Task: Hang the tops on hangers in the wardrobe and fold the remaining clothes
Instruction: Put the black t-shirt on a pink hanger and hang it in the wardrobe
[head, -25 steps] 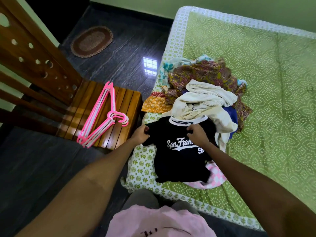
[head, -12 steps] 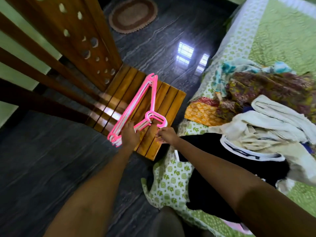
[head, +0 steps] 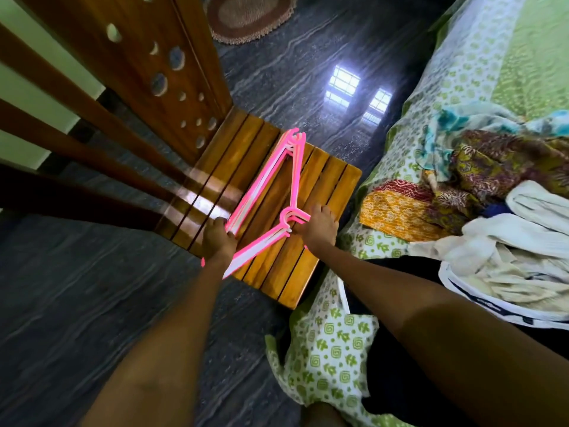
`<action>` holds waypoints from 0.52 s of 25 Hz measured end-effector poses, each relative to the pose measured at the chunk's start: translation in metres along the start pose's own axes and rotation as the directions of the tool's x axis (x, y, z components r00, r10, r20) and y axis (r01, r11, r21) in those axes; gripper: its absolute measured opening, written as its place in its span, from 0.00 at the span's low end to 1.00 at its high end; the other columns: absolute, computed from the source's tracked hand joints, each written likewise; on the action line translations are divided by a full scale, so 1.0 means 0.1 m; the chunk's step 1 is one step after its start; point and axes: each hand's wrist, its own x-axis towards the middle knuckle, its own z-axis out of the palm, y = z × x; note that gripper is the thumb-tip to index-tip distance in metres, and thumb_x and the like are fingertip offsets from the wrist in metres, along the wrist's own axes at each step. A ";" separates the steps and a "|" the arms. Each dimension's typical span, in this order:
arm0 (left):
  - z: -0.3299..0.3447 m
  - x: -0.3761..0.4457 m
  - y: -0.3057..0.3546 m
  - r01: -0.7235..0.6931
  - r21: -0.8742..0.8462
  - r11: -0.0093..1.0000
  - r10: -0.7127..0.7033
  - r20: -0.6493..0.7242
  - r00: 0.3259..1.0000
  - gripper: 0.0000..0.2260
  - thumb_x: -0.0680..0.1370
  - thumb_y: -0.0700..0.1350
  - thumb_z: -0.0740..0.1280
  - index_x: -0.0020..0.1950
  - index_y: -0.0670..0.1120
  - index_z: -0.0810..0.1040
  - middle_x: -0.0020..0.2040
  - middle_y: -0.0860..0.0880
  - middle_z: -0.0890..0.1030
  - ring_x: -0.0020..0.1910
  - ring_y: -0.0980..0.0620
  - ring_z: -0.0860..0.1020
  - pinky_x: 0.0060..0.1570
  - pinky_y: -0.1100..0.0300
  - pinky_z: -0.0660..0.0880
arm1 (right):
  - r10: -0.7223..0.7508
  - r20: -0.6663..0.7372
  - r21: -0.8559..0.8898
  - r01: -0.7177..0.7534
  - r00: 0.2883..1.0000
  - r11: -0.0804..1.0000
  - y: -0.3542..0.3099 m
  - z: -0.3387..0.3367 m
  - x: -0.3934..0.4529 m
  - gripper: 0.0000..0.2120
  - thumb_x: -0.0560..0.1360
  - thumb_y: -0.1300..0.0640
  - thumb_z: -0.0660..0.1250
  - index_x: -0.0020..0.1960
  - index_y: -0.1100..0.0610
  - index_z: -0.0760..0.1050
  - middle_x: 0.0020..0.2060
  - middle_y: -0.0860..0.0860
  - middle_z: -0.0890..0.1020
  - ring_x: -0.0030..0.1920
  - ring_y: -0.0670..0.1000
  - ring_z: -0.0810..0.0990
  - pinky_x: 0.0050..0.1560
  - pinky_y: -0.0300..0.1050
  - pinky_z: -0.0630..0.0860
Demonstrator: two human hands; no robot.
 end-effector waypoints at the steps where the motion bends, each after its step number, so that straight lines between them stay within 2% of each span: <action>1: 0.02 0.02 0.00 -0.002 -0.001 1.000 0.002 -0.015 1.000 0.13 0.75 0.33 0.63 0.59 0.37 0.74 0.60 0.37 0.74 0.59 0.38 0.73 0.58 0.50 0.68 | -0.052 0.063 -0.059 0.055 0.997 0.997 0.04 -0.03 0.10 0.22 0.73 0.53 0.70 0.61 0.62 0.69 0.59 0.58 0.74 0.61 0.59 0.72 0.57 0.52 0.70; 3: 0.03 0.00 -0.01 0.013 -0.014 1.000 -0.013 -0.035 0.999 0.11 0.75 0.33 0.62 0.57 0.36 0.76 0.59 0.37 0.75 0.57 0.38 0.73 0.57 0.49 0.69 | -0.137 0.155 -0.151 0.161 0.978 0.975 0.08 -0.07 0.21 0.21 0.72 0.52 0.71 0.59 0.62 0.72 0.55 0.57 0.76 0.57 0.57 0.75 0.51 0.49 0.73; 5: 0.02 0.00 0.02 0.011 -0.002 1.000 -0.011 -0.038 0.999 0.12 0.76 0.33 0.61 0.58 0.36 0.75 0.60 0.37 0.74 0.59 0.38 0.73 0.58 0.49 0.69 | -0.198 0.153 -0.190 0.226 0.968 0.956 0.09 -0.09 0.26 0.21 0.71 0.50 0.72 0.58 0.61 0.73 0.53 0.56 0.77 0.55 0.56 0.77 0.47 0.47 0.74; 8: -0.05 -0.08 0.12 0.009 0.009 1.000 -0.008 -0.063 0.998 0.12 0.79 0.37 0.59 0.62 0.35 0.72 0.64 0.38 0.68 0.59 0.40 0.72 0.56 0.51 0.71 | -0.285 0.113 -0.112 0.297 0.952 0.948 0.08 -0.11 0.25 0.15 0.75 0.57 0.67 0.59 0.62 0.71 0.56 0.58 0.75 0.56 0.57 0.75 0.48 0.48 0.73; 10: -0.12 -0.15 0.13 0.035 -0.014 0.999 -0.036 -0.076 0.996 0.13 0.81 0.42 0.58 0.61 0.36 0.71 0.64 0.38 0.68 0.57 0.40 0.73 0.52 0.49 0.72 | -0.275 0.041 0.103 0.270 0.960 0.957 0.09 -0.22 0.19 0.09 0.76 0.61 0.64 0.55 0.63 0.72 0.52 0.58 0.76 0.50 0.55 0.77 0.45 0.48 0.73; 11: -0.13 -0.20 0.11 0.022 -0.039 0.999 -0.025 -0.056 0.998 0.13 0.81 0.44 0.58 0.60 0.36 0.71 0.61 0.38 0.71 0.55 0.39 0.75 0.50 0.48 0.72 | -0.225 -0.010 0.280 0.219 0.974 0.935 0.11 -0.31 0.15 0.06 0.76 0.63 0.65 0.51 0.63 0.73 0.47 0.57 0.77 0.44 0.51 0.78 0.40 0.46 0.74; 12: -0.15 -0.28 0.11 -0.012 -0.101 0.995 0.010 -0.026 1.000 0.12 0.81 0.45 0.57 0.57 0.37 0.71 0.55 0.38 0.75 0.51 0.39 0.76 0.48 0.48 0.72 | -0.137 -0.035 0.496 0.136 0.990 0.857 0.15 -0.42 0.09 0.04 0.74 0.64 0.66 0.47 0.63 0.73 0.41 0.55 0.77 0.36 0.45 0.78 0.36 0.42 0.74; 13: -0.13 -0.39 0.12 -0.034 -0.194 0.980 0.039 0.018 0.999 0.11 0.82 0.45 0.56 0.53 0.38 0.72 0.47 0.39 0.76 0.46 0.40 0.77 0.46 0.48 0.72 | -0.010 -0.030 0.731 0.029 1.000 0.681 0.21 -0.54 0.03 0.04 0.73 0.66 0.68 0.45 0.63 0.73 0.37 0.53 0.77 0.31 0.42 0.77 0.32 0.38 0.74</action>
